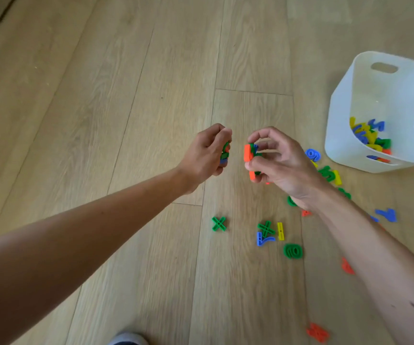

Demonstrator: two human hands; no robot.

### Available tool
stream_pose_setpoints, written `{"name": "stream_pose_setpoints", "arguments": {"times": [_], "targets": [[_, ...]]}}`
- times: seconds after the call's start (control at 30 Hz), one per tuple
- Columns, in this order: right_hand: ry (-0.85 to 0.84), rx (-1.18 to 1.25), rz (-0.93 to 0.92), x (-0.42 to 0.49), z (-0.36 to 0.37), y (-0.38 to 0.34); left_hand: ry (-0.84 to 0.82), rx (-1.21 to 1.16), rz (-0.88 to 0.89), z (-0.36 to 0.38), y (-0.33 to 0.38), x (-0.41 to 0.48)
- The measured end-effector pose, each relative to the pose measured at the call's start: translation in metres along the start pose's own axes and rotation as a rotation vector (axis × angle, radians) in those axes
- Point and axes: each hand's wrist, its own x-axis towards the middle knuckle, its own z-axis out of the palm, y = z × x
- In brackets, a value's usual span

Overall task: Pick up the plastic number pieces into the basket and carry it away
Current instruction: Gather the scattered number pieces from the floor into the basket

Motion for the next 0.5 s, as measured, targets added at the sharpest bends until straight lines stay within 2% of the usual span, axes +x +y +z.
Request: {"name": "stream_pose_setpoints", "arguments": {"times": [0.3,0.5], "targets": [[0.12,0.184,-0.066,-0.025,-0.11,-0.059,-0.136,-0.052,-0.021,0.093,0.08,0.032],[0.283,0.306,0.052,-0.02,-0.203,-0.057,-0.21,0.105,-0.071,0.183,0.119,0.079]]}}
